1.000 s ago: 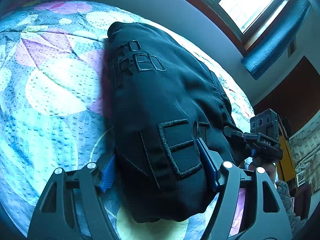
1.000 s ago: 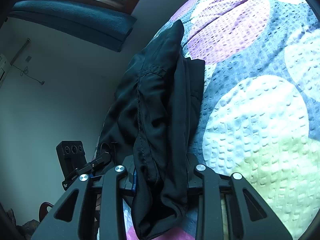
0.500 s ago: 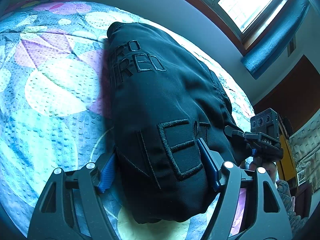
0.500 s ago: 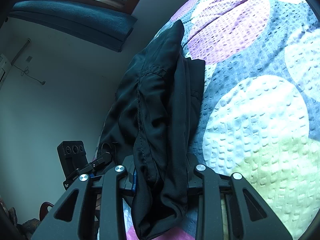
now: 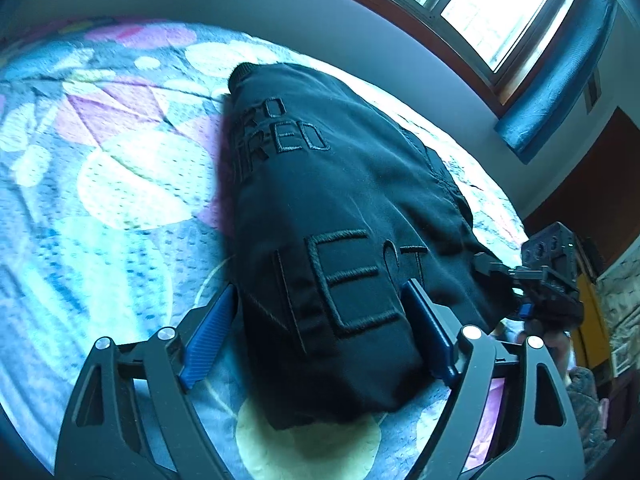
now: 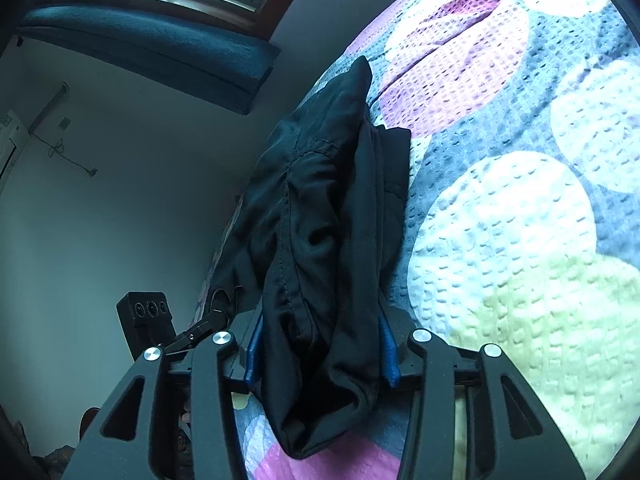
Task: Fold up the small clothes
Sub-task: 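Open both tools and lift them away from the jacket bundle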
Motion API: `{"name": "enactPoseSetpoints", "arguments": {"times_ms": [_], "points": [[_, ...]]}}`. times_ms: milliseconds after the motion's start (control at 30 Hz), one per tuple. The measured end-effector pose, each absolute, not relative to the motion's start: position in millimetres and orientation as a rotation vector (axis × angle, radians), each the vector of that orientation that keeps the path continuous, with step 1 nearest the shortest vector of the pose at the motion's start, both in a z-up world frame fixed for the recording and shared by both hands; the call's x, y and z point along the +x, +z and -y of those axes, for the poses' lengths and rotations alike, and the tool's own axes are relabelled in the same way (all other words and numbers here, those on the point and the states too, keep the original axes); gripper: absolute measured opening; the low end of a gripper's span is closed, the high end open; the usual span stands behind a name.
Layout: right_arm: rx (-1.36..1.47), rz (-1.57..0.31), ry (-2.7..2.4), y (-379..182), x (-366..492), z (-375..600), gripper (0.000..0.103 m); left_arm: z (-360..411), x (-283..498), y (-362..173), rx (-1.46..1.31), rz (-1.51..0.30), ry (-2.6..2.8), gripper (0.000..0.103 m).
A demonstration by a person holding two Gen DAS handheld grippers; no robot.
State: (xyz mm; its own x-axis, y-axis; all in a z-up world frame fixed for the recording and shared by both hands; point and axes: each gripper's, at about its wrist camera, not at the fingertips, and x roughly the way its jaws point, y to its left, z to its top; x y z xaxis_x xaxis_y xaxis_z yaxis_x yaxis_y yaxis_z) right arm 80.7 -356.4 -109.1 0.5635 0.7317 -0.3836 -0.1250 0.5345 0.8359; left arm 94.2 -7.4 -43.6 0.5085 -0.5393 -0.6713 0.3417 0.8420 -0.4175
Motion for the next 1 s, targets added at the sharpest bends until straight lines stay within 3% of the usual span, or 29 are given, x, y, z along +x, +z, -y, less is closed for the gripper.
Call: {"name": "enactPoseSetpoints", "arguments": {"times_ms": [200,400,1000], "points": [[0.859,-0.767,0.512,-103,45,361,0.059,3,64,-37,-0.228,-0.870,-0.461,0.091],[0.672,-0.798,0.390,-87,12,334,0.075,10,29,-34,-0.153,-0.879,-0.391,0.092],[0.290,-0.745,0.011,-56,-48,286,0.078,25,-25,-22,0.011,-0.830,-0.249,0.092]]}}
